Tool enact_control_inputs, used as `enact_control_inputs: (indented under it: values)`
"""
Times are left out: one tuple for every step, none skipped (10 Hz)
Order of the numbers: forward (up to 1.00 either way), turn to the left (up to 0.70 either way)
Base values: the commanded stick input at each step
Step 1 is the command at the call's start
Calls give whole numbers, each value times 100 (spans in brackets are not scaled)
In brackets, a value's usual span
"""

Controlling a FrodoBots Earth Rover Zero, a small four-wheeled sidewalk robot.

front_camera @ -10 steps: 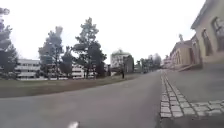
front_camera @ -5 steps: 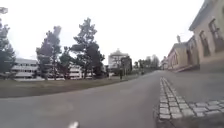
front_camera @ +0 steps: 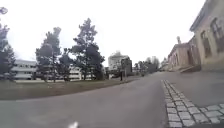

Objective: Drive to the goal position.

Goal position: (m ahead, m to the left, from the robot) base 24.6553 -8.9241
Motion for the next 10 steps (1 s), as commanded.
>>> enact_control_inputs:
  values:
    - [70,0]
    - [70,0]
    - [57,0]
    - [21,0]
    - [0,0]
    - [0,0]
    - [0,-5]
    - [0,-70]
    - [0,-70]
    - [0,-70]
